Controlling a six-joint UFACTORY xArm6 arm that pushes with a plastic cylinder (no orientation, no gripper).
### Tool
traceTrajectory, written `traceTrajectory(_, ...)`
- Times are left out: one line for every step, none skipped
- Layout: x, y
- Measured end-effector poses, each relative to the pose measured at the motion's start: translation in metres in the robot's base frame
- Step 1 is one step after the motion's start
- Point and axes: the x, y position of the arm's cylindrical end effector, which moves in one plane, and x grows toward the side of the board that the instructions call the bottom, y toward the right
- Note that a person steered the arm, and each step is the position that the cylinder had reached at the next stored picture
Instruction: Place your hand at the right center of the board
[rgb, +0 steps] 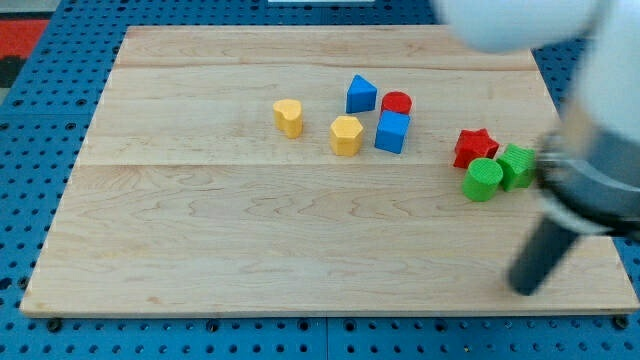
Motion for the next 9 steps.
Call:
traceTrajectory(-0.015,0.117)
traceTrajectory(-0.023,0.122)
traceTrajectory(-0.036,0.122)
traceTrajectory(-0.044,0.123)
traceTrajectory(-0.048,0.123)
traceTrajectory(-0.052,0.123)
traceTrajectory(-0.081,0.123)
traceTrajectory(-0.14,0.122)
traceTrajectory(-0.192,0.107)
